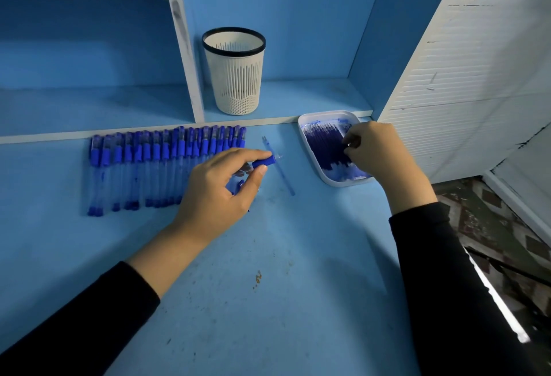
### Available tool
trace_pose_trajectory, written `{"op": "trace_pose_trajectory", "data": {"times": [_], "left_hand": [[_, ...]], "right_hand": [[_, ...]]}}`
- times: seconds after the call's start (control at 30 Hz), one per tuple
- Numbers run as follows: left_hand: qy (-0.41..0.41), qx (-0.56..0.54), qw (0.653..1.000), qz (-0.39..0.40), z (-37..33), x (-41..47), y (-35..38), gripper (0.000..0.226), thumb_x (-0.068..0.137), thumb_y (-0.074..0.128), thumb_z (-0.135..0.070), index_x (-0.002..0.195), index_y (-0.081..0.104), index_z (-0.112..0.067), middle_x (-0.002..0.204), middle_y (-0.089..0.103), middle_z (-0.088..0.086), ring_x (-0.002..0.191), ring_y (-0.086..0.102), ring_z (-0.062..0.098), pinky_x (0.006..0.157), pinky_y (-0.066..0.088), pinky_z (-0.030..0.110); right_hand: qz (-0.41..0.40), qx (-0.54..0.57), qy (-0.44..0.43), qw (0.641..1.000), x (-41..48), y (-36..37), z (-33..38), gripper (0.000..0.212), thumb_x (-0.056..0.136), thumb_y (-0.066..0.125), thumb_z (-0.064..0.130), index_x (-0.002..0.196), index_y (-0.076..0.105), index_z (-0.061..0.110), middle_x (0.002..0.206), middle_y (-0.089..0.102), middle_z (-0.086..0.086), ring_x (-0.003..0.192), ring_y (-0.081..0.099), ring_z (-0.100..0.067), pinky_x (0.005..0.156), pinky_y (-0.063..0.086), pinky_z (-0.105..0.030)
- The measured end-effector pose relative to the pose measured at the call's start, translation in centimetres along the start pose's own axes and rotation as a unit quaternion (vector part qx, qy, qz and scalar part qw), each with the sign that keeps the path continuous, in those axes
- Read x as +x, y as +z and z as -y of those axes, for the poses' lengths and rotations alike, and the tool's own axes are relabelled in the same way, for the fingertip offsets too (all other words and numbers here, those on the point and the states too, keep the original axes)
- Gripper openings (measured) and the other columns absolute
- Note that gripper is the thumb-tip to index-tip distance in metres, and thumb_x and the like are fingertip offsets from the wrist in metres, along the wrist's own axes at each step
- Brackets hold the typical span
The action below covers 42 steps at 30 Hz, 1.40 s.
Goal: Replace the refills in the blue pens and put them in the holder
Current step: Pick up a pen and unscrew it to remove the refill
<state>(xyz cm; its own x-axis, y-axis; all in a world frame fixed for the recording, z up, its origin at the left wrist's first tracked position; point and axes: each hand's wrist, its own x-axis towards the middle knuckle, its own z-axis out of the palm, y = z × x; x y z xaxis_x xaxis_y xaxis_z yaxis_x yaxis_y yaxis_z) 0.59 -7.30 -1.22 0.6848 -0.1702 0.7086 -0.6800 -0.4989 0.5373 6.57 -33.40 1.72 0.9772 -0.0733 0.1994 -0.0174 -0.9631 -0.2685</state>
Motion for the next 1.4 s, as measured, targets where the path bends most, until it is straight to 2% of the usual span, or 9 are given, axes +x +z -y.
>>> {"op": "trace_pose_trajectory", "data": {"times": [0.3,0.43,0.63,0.9,1.0,1.1,1.23,1.3,1.4], "left_hand": [[0.001,0.000,1.000,0.004,0.1,0.0,0.0,0.017,0.089,0.068,-0.010,0.105,0.073,-0.009,0.091,0.069,-0.007,0.080,0.065,0.008,0.076,0.054,0.026],[-0.001,-0.003,1.000,0.003,0.1,0.0,0.0,0.017,0.089,0.068,-0.010,0.105,0.073,-0.009,0.089,0.069,-0.008,0.081,0.066,0.010,0.076,0.055,0.028],[-0.009,-0.009,1.000,0.000,0.1,-0.1,0.0,0.018,0.089,0.067,-0.011,0.106,0.073,-0.010,0.089,0.070,-0.005,0.081,0.065,0.008,0.076,0.055,0.028],[-0.014,-0.010,1.000,-0.009,0.0,-0.1,-0.1,0.019,0.089,0.067,-0.010,0.107,0.072,-0.009,0.086,0.071,-0.001,0.079,0.064,0.009,0.077,0.054,0.023],[-0.018,-0.003,0.999,-0.028,-0.1,-0.1,-0.1,0.019,0.089,0.068,-0.012,0.108,0.073,-0.010,0.092,0.068,-0.010,0.083,0.064,0.004,0.079,0.051,0.015],[-0.033,-0.005,0.998,-0.057,0.2,-0.1,0.0,0.020,0.089,0.068,-0.014,0.107,0.073,-0.008,0.091,0.069,-0.008,0.079,0.064,0.006,0.078,0.051,0.015],[-0.057,-0.026,0.995,-0.076,0.3,0.0,0.0,0.020,0.089,0.067,-0.013,0.108,0.072,-0.007,0.090,0.069,-0.007,0.077,0.064,0.005,0.076,0.052,0.016],[-0.060,-0.037,0.994,-0.078,0.3,0.0,-0.1,0.020,0.090,0.067,-0.012,0.108,0.072,-0.008,0.091,0.069,-0.009,0.078,0.065,0.004,0.075,0.052,0.015],[-0.065,-0.043,0.994,-0.079,0.3,0.1,-0.2,0.020,0.090,0.068,-0.013,0.109,0.071,-0.011,0.091,0.069,-0.011,0.077,0.065,0.006,0.075,0.052,0.016]], "right_hand": [[0.012,0.063,0.029,0.998,0.0,0.0,-0.1,0.025,0.080,0.059,-0.005,0.094,0.073,0.010,0.097,0.071,-0.013,0.091,0.063,-0.030,0.077,0.049,-0.027],[0.026,0.094,0.052,0.994,0.0,-0.2,-0.2,0.026,0.080,0.058,-0.006,0.092,0.073,0.011,0.094,0.070,-0.011,0.082,0.059,-0.020,0.070,0.039,-0.020],[0.026,0.086,0.061,0.994,-0.3,-0.2,0.4,0.030,0.080,0.056,-0.003,0.089,0.074,0.019,0.096,0.071,-0.005,0.091,0.063,-0.025,0.074,0.049,-0.027],[0.019,0.194,0.080,0.978,-0.6,-1.0,0.7,0.034,0.085,0.055,-0.002,0.101,0.075,0.020,0.087,0.070,-0.001,0.078,0.059,-0.016,0.067,0.039,-0.020],[0.027,0.378,0.073,0.923,-1.2,-1.9,2.1,0.027,0.089,0.058,0.001,0.097,0.074,0.022,0.078,0.067,0.003,0.068,0.058,-0.012,0.062,0.046,-0.016],[0.076,0.608,0.095,0.785,-2.0,-2.1,4.2,0.018,0.090,0.062,0.003,0.099,0.072,0.015,0.087,0.070,-0.008,0.074,0.062,-0.012,0.071,0.052,-0.018],[0.046,0.747,0.140,0.648,-2.7,-1.2,7.2,0.010,0.087,0.063,-0.004,0.093,0.065,0.003,0.082,0.066,-0.011,0.071,0.062,-0.016,0.071,0.051,-0.020],[0.019,0.762,0.143,0.632,-3.0,-0.7,8.1,0.009,0.086,0.064,-0.005,0.091,0.064,0.003,0.079,0.064,-0.010,0.070,0.064,-0.015,0.068,0.052,-0.019],[-0.007,0.751,0.132,0.647,-3.5,-0.1,8.9,0.008,0.086,0.067,-0.002,0.090,0.064,0.005,0.076,0.066,-0.007,0.069,0.064,-0.013,0.065,0.051,-0.019]]}}
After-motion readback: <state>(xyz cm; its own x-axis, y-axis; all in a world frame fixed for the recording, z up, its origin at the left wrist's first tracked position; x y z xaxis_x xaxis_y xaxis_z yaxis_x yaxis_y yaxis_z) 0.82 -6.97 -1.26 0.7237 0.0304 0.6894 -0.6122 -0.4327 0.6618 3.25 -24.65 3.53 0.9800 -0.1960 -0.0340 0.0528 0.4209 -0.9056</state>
